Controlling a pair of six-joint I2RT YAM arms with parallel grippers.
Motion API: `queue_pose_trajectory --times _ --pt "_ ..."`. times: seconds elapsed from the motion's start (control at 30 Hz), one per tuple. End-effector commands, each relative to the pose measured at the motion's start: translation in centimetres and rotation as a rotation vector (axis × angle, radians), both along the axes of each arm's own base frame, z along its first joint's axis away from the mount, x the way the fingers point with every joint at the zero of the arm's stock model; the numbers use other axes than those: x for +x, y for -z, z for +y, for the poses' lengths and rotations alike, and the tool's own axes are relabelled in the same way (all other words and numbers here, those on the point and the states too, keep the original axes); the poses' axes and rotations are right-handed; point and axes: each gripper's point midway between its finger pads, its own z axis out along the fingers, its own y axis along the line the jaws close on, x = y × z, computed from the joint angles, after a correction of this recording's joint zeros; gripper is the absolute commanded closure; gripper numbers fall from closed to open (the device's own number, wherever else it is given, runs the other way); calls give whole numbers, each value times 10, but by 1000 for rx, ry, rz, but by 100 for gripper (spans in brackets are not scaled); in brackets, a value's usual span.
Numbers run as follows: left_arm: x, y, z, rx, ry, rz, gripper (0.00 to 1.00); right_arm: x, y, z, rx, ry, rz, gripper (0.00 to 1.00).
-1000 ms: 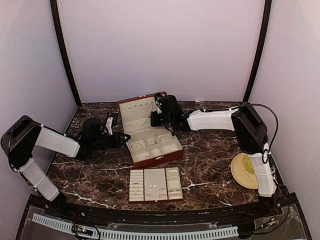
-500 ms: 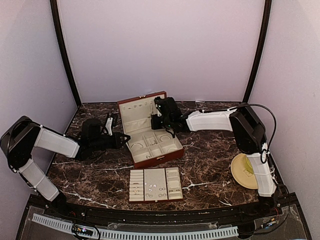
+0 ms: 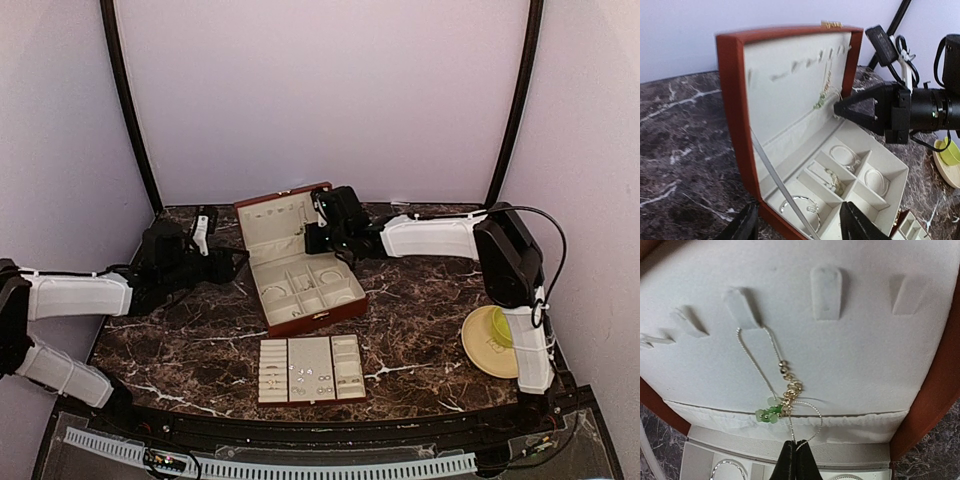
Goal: Organize the mixed jewelry
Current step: Open the compartment pouch of the jewelry box.
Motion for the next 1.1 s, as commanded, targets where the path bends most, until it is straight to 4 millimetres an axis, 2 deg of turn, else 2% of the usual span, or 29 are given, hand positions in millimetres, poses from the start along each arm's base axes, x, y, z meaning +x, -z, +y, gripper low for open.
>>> queue_pose_trajectory --times 0.0,0.1,0.13,0.17,0.2,0.23,0.27,0.3,0.33,0.37,0.4,0.6,0.7,0.77,0.87,1.07 --pt "1 -29 31 144 -111 -125 41 -3 -39 5 83 -36 -30 100" --pt "3 -55 32 170 -111 -177 41 -5 -46 8 100 -59 -35 100" --pt "2 -57 32 188 -97 -172 41 -4 -49 9 109 -63 -42 100" --pt "3 -70 27 177 -81 -188 41 -3 -50 11 112 -66 -42 100" --pt "3 -76 22 179 -47 -183 41 -3 -53 12 118 -72 -40 100" --pt "2 -75 19 190 -27 -159 41 -2 -54 14 124 -79 -39 100" --pt "4 -87 11 176 7 -170 42 -4 -55 15 122 -86 -34 100" --pt "3 -85 8 187 30 -144 42 -5 -56 15 121 -90 -31 100" --pt "5 -96 -3 174 78 -155 42 -7 -56 14 123 -95 -29 100" --pt "2 -92 -9 187 115 -125 43 -8 -56 13 121 -99 -32 100" --pt "4 -99 -20 190 167 -131 43 -9 -55 13 118 -102 -32 100" --pt "6 -75 -56 332 336 -90 49 -11 -45 13 123 -115 -30 100" --pt "13 -49 -56 409 347 -61 51 -14 -42 11 137 -120 -28 100" --pt "17 -40 -55 457 342 -56 52 -14 -42 11 141 -121 -28 100" --pt "25 -40 -55 499 330 -93 53 -15 -40 10 144 -122 -28 100" --pt "55 -29 -57 608 293 -140 54 -12 -38 9 160 -117 -28 100"
